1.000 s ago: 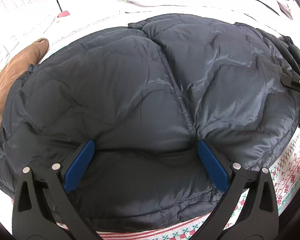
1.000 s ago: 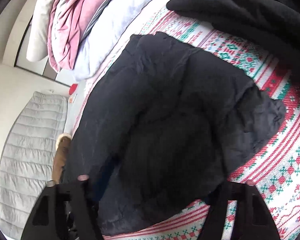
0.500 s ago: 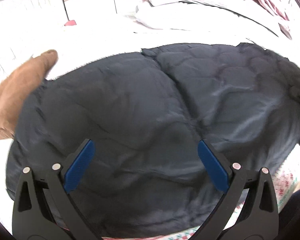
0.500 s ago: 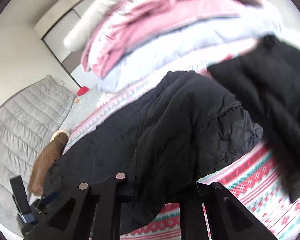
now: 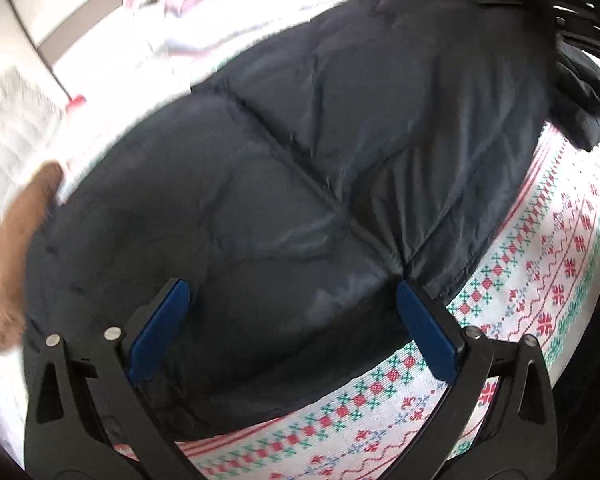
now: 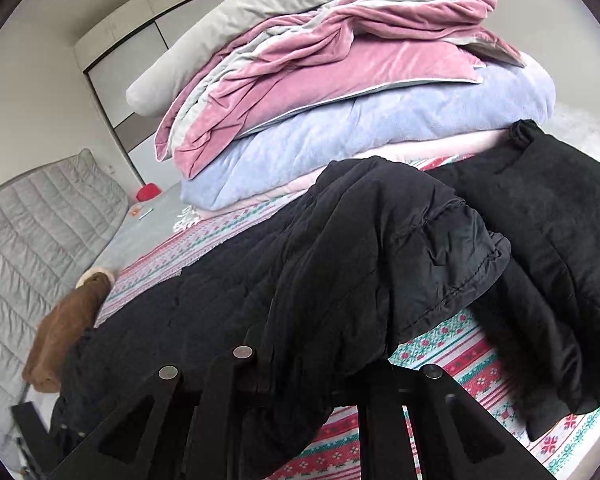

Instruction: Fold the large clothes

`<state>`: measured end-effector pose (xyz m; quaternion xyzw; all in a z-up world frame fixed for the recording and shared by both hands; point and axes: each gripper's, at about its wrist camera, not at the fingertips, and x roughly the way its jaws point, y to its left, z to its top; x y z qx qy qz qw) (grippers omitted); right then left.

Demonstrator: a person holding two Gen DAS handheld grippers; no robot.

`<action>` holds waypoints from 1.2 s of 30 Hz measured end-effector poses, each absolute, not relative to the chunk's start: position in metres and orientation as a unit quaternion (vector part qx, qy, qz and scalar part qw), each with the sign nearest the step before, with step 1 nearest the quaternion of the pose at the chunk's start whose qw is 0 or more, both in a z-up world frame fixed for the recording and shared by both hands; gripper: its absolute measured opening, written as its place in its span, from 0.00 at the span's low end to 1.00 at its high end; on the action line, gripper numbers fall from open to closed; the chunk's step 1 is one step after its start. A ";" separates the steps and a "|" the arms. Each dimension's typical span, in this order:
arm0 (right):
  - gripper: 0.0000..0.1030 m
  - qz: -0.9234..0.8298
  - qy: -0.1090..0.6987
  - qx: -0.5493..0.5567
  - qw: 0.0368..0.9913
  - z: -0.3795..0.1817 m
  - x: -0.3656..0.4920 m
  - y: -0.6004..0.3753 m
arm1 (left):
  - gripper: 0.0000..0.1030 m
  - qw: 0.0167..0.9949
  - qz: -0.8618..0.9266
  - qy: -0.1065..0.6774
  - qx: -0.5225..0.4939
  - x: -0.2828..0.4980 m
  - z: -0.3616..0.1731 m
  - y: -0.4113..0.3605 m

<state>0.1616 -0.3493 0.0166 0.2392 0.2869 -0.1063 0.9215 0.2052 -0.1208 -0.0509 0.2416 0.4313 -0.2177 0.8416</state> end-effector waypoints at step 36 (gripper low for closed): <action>0.13 -0.050 0.221 0.233 0.946 0.052 0.159 -0.327 | 0.99 0.855 -0.182 0.442 0.201 0.278 -0.005 -0.102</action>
